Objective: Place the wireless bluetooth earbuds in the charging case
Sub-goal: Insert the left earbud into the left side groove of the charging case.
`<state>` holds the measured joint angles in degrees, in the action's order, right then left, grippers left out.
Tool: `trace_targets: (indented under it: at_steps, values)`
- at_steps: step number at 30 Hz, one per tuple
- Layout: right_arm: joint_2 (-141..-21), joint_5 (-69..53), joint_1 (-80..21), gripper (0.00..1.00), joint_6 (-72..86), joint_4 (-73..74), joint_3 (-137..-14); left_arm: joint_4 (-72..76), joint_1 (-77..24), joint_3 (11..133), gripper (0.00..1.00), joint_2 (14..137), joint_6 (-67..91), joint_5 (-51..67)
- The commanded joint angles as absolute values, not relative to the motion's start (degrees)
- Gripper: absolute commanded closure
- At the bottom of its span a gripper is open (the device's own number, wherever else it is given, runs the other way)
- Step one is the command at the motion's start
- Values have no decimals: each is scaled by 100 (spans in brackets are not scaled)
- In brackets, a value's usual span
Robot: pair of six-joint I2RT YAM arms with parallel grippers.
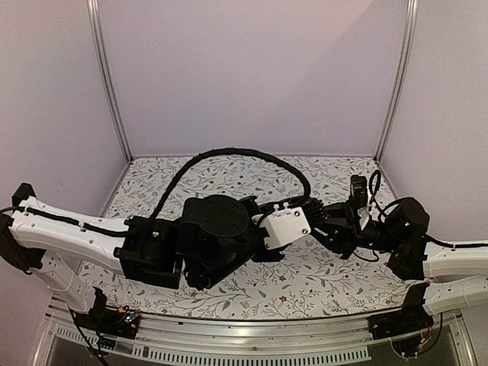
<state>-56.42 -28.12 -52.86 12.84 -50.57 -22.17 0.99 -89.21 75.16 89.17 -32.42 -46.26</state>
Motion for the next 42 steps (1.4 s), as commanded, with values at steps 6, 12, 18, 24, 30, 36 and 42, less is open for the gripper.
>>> trace_targets:
  at_steps: [6, 12, 18, 24, 30, 36, 42]
  values:
    - [-5467, -2610, -5273, 100, 1311, -5387, -2277, 18, -9086, 7642, 93, 9026, -3269, -4599]
    - [-5483, -2557, -5269, 100, 1266, -5396, -2286, 18, -9122, 7705, 85, 9044, -3284, -4598]
    - [-5544, -2660, -5265, 100, 1236, -5418, -2293, 44, -9138, 7732, 82, 9031, -3299, -4525]
    - [-5545, -2687, -5269, 100, 1162, -5414, -2294, 44, -9166, 7777, 77, 9018, -3318, -4423]
    - [-5542, -2722, -5272, 100, 1144, -5414, -2293, -191, -9183, 7863, 68, 9005, -3227, -4319]
    - [-5542, -2733, -5267, 100, 1126, -5414, -2292, -127, -9193, 7908, 64, 8867, -3127, -4225]
    - [-5520, -2804, -5270, 100, 1109, -5579, -2184, 253, -9164, 7724, 59, 8335, -2762, -4021]
